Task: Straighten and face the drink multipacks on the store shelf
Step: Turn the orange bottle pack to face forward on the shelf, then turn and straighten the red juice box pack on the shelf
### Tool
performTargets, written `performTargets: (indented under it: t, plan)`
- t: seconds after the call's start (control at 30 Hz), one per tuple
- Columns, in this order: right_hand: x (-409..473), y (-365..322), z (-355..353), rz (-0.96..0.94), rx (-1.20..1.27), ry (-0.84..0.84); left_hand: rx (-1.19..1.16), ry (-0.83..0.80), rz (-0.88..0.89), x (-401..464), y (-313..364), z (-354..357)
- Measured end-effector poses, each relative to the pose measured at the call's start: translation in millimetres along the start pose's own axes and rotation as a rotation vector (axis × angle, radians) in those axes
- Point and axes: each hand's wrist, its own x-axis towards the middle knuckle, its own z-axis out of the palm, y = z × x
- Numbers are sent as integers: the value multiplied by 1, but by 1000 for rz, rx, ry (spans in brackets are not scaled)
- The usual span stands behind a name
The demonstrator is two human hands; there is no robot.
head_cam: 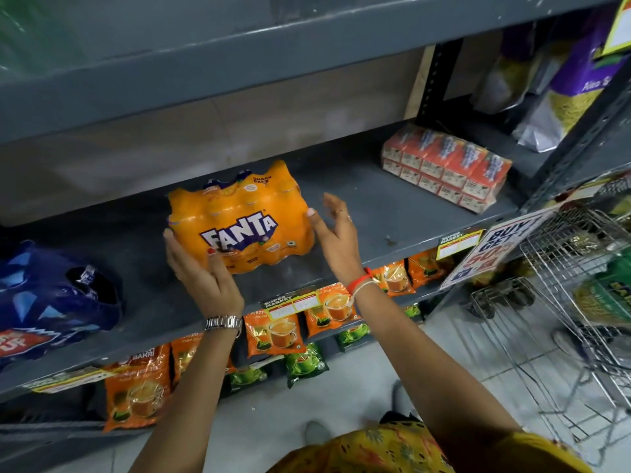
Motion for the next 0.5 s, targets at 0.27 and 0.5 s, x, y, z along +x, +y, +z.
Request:
performTargets:
  t: [0.27, 0.5]
  plan:
    - [39, -23, -93, -54, 48, 464, -74, -107, 297, -5, 83, 92]
    - [79, -13, -200, 177, -228, 781, -101, -367, 223, -28, 134, 204]
